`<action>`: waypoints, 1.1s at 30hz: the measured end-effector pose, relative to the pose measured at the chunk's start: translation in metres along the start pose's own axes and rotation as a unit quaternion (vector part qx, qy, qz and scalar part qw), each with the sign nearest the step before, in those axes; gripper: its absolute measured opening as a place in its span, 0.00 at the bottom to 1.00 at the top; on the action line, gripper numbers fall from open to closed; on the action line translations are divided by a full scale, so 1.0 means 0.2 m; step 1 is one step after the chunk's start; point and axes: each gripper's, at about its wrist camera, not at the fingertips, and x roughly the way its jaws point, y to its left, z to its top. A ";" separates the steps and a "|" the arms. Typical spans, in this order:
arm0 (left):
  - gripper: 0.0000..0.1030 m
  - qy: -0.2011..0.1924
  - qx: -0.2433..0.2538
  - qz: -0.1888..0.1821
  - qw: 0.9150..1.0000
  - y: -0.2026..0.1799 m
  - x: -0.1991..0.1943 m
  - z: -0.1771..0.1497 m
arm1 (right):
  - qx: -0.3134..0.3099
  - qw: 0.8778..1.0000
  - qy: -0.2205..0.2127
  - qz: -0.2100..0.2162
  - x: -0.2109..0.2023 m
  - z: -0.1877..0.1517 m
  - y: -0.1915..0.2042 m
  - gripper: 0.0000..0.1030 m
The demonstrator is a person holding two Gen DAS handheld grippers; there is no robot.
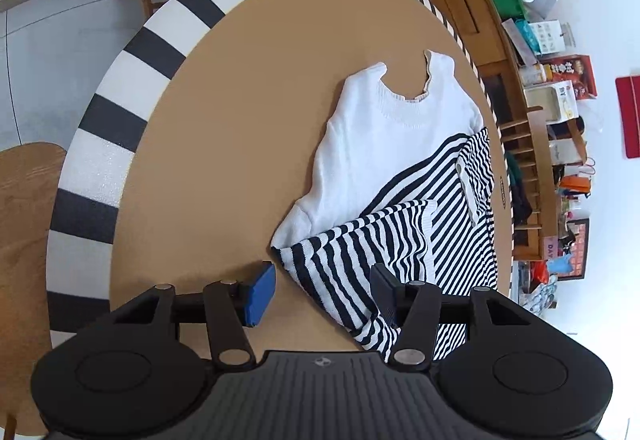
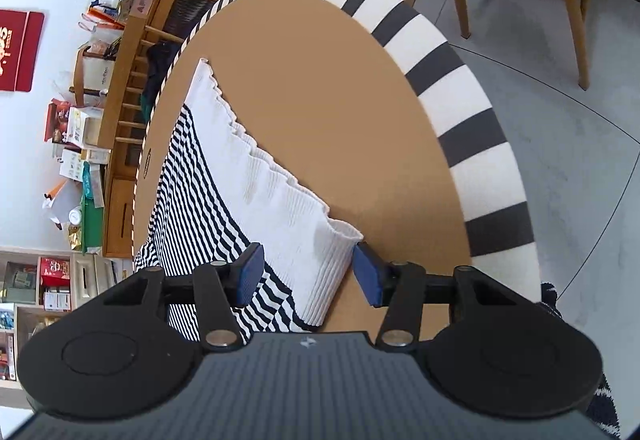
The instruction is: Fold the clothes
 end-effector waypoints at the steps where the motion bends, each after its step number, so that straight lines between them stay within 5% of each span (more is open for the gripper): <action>1: 0.54 -0.001 -0.008 -0.004 1.000 0.01 0.00 0.01 | -0.001 1.000 0.000 0.001 0.00 0.00 0.00 0.50; 4: 0.52 -0.007 -0.019 -0.007 1.000 0.01 0.02 0.02 | -0.003 1.000 0.001 0.003 0.01 0.01 0.01 0.50; 10: 0.46 -0.023 0.034 0.015 0.999 -0.07 0.04 0.01 | -0.012 1.000 0.000 -0.006 0.02 0.03 0.02 0.42; 12: 0.33 -0.031 0.049 0.030 0.998 -0.08 0.04 0.01 | -0.010 1.000 0.000 -0.013 0.03 0.03 0.00 0.23; 14: 0.05 -0.037 0.062 0.047 0.996 -0.08 0.06 0.00 | -0.004 1.000 0.000 -0.020 0.03 0.04 -0.02 0.12; 33: 0.03 -0.045 0.078 0.056 0.994 0.00 -0.10 -0.06 | -0.082 0.994 0.021 -0.069 -0.08 0.01 -0.02 0.04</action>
